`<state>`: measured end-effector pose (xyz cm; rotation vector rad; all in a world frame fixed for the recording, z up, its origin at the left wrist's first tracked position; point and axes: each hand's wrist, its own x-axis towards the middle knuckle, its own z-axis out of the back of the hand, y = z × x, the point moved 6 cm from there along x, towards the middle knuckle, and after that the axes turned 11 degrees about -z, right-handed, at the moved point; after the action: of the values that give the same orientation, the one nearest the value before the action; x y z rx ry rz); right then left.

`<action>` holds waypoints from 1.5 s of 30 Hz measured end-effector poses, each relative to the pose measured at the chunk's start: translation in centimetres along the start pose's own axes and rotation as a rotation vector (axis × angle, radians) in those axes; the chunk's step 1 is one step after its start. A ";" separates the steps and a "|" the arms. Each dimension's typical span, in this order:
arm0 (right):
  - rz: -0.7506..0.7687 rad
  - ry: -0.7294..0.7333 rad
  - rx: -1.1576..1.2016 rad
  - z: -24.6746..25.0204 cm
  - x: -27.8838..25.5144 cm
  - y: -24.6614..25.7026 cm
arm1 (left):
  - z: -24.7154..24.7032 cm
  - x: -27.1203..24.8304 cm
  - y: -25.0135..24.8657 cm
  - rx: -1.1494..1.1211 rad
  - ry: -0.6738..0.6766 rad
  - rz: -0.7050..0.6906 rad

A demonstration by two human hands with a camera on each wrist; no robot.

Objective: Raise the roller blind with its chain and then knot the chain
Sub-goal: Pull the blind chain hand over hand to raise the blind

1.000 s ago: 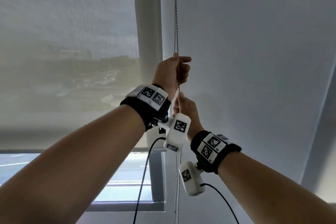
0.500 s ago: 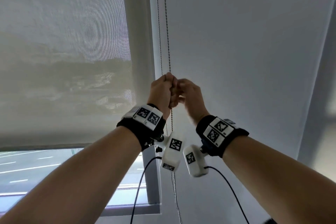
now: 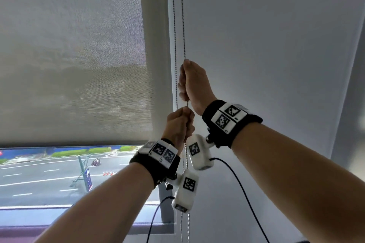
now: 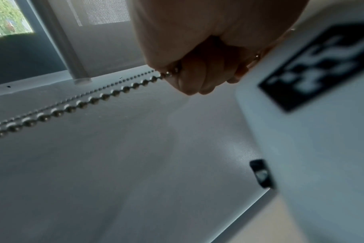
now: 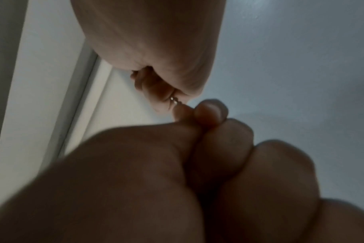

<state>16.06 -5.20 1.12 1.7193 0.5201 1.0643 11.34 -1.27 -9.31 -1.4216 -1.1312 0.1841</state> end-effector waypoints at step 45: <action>0.116 0.059 -0.099 4.4 -1.4 -2.4 | 0.2 -0.5 1.7 -0.071 0.107 0.119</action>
<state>19.40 -7.57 -2.09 1.6512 0.4022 1.2066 11.77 -1.09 -11.07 -1.5448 -0.9743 0.1518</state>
